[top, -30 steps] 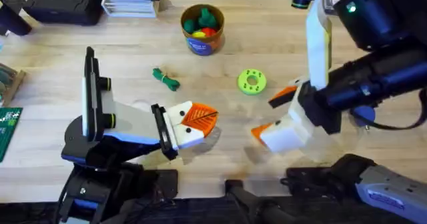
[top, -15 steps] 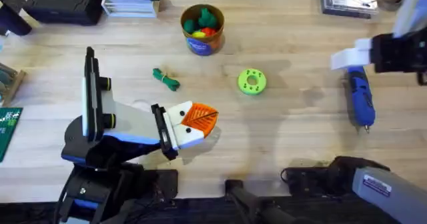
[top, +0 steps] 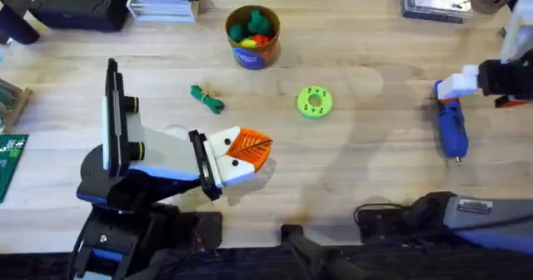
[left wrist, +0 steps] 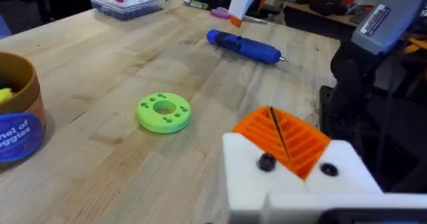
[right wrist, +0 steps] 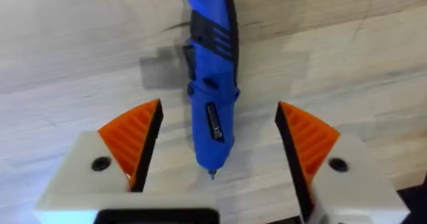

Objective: Pick up the gripper from the table and insert it into the empty holder that is missing its gripper. Then pick up a screw, insert it into the mounting hole, and use the screwdriver to tighten it. Finally, clean up the table by picking up the vegetable and placing it into the bucket.

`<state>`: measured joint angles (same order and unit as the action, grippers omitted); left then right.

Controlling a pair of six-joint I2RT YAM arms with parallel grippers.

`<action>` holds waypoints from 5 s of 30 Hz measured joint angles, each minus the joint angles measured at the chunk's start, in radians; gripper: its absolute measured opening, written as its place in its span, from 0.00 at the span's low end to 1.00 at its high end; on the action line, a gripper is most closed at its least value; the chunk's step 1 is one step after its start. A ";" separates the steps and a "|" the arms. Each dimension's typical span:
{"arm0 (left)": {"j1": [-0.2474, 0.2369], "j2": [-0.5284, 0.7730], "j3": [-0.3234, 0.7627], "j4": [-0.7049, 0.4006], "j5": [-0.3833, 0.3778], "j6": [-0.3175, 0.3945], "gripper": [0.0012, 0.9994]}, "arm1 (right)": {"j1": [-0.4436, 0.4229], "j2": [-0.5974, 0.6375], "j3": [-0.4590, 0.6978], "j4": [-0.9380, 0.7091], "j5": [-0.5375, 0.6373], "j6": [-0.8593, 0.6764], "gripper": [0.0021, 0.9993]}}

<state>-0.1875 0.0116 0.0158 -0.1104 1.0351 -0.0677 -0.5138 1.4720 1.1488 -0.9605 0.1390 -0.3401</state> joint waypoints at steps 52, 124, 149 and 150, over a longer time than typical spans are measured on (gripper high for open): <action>0.000 0.000 0.000 0.000 0.000 0.000 0.00 | -0.015 -0.028 -0.010 0.210 -0.040 -0.045 0.03; 0.000 0.000 0.000 0.000 -0.002 0.000 0.00 | 1.394 -0.425 -0.457 1.655 -0.589 0.357 0.03; 0.000 0.000 0.000 0.000 -0.002 0.000 0.00 | 1.394 -0.425 -0.457 1.588 -0.589 0.335 0.03; 0.000 0.000 0.000 0.000 -0.002 0.000 0.00 | 1.394 -0.425 -0.457 1.588 -0.589 0.335 0.03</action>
<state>-0.1875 0.0116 0.0158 -0.1108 1.0328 -0.0677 0.8806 1.0470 0.6914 0.6277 -0.4497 -0.0048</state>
